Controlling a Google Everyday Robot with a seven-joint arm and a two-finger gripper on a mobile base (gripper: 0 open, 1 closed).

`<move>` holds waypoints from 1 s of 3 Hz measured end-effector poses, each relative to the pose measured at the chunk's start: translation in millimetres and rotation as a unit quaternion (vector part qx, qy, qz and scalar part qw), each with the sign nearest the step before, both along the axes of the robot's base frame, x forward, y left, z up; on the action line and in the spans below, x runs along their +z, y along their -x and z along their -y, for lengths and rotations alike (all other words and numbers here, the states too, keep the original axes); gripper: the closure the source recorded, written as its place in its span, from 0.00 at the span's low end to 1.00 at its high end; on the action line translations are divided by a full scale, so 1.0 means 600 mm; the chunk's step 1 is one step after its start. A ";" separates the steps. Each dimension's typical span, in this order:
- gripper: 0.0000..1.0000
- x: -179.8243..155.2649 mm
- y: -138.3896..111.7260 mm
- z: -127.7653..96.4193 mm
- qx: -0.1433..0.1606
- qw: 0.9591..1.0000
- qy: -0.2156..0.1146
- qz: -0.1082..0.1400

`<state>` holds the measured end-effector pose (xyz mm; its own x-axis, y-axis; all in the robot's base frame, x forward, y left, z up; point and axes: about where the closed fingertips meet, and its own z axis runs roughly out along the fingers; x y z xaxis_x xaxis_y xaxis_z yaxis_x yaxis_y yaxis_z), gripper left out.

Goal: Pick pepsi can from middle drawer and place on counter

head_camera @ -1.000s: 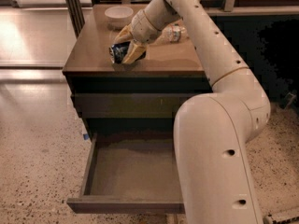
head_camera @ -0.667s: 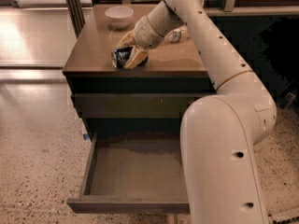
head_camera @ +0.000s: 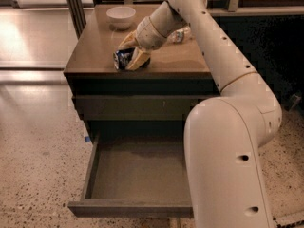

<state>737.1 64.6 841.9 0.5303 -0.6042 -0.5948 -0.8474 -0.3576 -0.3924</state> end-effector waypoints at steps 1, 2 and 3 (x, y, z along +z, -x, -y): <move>0.61 0.000 0.000 0.000 0.000 1.000 0.000 0.000; 0.29 0.000 0.000 0.000 0.000 1.000 0.000 0.000; 0.06 0.000 0.000 0.000 0.000 1.000 0.000 0.000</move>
Offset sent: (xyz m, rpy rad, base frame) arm 0.0000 0.0000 0.0000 0.0000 0.0000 0.0000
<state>737.2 64.6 841.9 0.5303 -0.6041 -0.5948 -0.8474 -0.3576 -0.3924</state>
